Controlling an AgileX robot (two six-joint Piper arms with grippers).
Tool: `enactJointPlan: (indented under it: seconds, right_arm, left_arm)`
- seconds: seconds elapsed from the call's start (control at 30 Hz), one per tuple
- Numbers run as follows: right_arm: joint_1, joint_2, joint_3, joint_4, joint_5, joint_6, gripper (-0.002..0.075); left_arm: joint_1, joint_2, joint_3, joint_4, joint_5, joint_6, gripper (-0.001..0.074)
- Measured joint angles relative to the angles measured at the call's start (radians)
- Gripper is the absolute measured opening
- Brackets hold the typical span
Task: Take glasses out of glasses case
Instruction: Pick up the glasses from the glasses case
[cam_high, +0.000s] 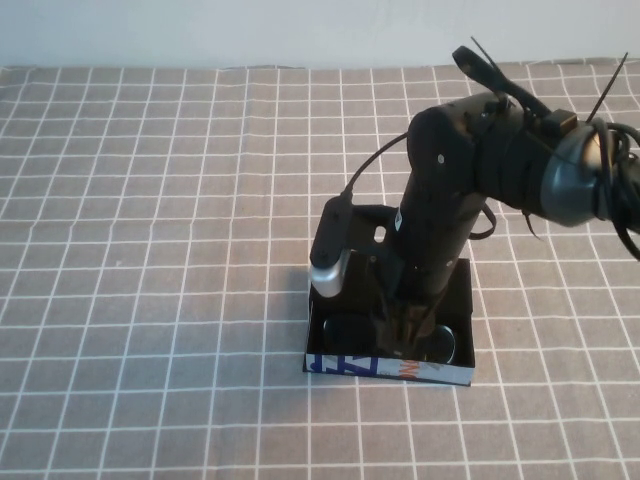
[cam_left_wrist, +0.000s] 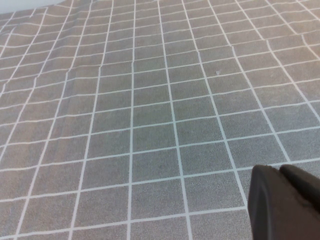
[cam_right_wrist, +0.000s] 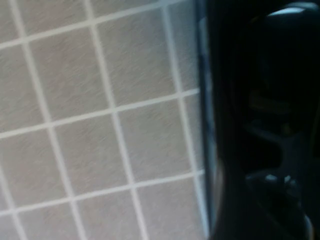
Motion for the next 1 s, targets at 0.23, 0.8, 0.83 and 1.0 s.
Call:
enactJointPlan:
  seconds: [0.23,0.8,0.83,1.0]
  right_arm:
    - [0.0,0.039,-0.005,-0.009,-0.048,0.006,0.0298]
    - [0.0,0.069,-0.008,-0.029,-0.123,0.056,0.03]
    - [0.0,0.069,-0.008,-0.029,-0.123,0.056,0.03]
    - [0.0,0.069,-0.008,-0.029,-0.119,0.057,0.03]
  left_arm:
    - [0.0,0.0,0.0,0.0,0.0,0.0,-0.0004]
    - [0.0,0.0,0.0,0.0,0.0,0.0,-0.0004]
    - [0.0,0.0,0.0,0.0,0.0,0.0,-0.0004]
    - [0.0,0.0,0.0,0.0,0.0,0.0,-0.0004]
